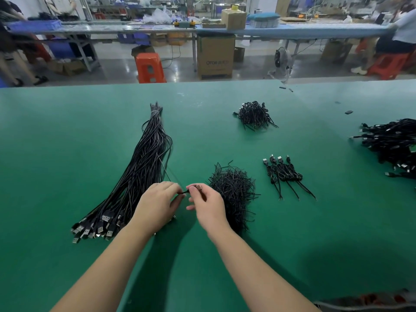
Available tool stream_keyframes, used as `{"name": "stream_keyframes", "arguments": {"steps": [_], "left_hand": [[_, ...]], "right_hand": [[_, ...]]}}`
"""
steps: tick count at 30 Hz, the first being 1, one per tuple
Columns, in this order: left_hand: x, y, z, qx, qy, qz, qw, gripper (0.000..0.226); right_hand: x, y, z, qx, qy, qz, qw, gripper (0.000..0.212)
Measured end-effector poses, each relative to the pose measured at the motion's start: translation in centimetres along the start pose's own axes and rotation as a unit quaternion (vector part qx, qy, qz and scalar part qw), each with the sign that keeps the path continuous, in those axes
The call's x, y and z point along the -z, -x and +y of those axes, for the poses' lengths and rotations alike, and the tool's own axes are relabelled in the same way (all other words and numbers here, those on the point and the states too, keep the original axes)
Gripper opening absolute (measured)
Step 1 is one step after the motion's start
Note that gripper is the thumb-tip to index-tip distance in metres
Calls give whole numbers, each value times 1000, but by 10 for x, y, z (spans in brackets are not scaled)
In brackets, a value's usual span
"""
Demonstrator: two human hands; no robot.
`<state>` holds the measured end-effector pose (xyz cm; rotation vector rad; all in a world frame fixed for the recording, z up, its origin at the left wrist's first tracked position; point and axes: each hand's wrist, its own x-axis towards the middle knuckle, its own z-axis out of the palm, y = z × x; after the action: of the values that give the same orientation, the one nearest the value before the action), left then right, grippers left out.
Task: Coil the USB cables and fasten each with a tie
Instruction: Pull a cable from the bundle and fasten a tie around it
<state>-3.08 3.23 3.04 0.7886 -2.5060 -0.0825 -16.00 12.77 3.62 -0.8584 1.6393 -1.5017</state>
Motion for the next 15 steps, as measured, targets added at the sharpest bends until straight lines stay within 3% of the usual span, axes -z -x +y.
{"name": "stream_keyframes", "arguments": {"steps": [4,7,11,15], "left_hand": [[-3,-4,-1,34,69,-23,997,11],[-8,-5,-11,134,122,-77,981,25],[-13,4,-22,209,127,-147,958,26],[-14,13,-15,216,89,-211,949,33]], "right_hand": [[11,8,-23,51,-29,-75,995,25],[24,18,-46,68,-136,-130,980,27],[53,17,-86,48,-286,-100,952,26],[82,2,-120,86,-304,-50,948,27]]}}
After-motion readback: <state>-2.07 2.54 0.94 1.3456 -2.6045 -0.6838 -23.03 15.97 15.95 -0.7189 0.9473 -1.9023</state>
